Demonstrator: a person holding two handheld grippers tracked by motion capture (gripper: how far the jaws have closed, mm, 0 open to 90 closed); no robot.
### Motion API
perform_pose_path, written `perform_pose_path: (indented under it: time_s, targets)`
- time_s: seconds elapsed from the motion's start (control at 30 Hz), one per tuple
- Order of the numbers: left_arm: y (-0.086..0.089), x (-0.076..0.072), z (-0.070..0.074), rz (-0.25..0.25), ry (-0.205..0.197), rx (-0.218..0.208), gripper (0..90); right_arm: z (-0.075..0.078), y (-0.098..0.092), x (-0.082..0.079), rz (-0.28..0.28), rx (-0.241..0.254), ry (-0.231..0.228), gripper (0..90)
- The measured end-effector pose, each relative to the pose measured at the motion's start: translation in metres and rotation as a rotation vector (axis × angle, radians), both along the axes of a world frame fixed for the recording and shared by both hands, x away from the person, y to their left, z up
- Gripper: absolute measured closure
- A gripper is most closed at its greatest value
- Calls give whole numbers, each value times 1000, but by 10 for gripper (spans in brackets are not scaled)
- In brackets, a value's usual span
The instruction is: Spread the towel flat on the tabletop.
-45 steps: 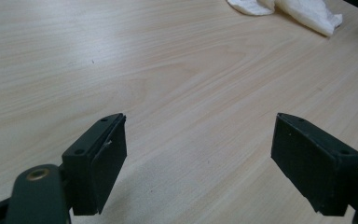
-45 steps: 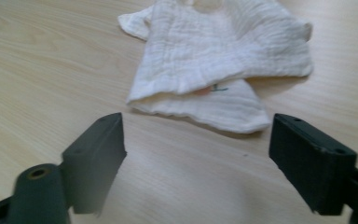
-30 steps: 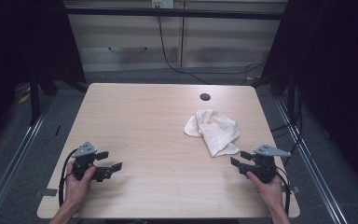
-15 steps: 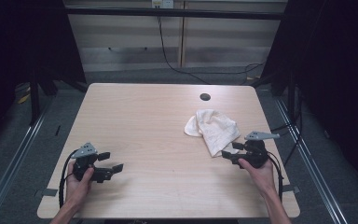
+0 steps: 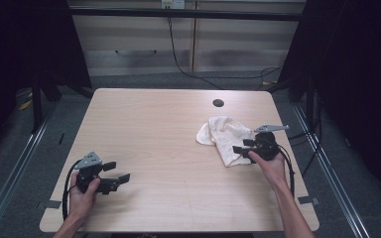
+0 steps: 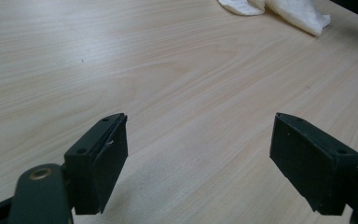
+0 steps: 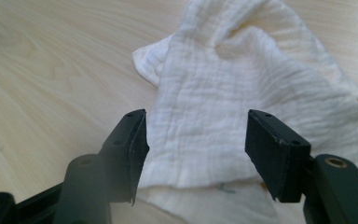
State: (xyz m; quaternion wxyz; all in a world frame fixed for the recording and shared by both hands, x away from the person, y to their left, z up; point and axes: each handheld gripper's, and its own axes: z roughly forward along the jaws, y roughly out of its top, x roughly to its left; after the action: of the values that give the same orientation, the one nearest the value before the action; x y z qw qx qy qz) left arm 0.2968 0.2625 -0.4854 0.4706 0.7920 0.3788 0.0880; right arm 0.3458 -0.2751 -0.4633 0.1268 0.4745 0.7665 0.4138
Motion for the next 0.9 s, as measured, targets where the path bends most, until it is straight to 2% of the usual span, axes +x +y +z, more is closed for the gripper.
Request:
perform_pose_path:
  time_s: [0.07,0.13,0.27,0.3,0.33,0.6,0.7,0.9]
  targets:
    - [0,0,0,-1,-1,-4,188,0,-1,4,9,7,12,369]
    - [0,0,0,-3,-5,-7,184,1,0,15,16,-32,22,338]
    - [0,1,0,1,-6,-7,185,1,-1,25,14,-25,43,348]
    - [0,0,1,6,-12,-6,185,0,-1,31,9,-56,51,351]
    - [0,0,1,5,-10,-5,184,-1,-1,33,5,-51,45,351]
    - [1,1,-1,6,-2,7,185,-18,-1,46,9,-65,80,359]
    - [1,2,-1,8,1,9,184,-25,3,49,7,-86,106,333]
    - [0,2,-1,8,9,8,184,-35,9,51,13,-122,128,331]
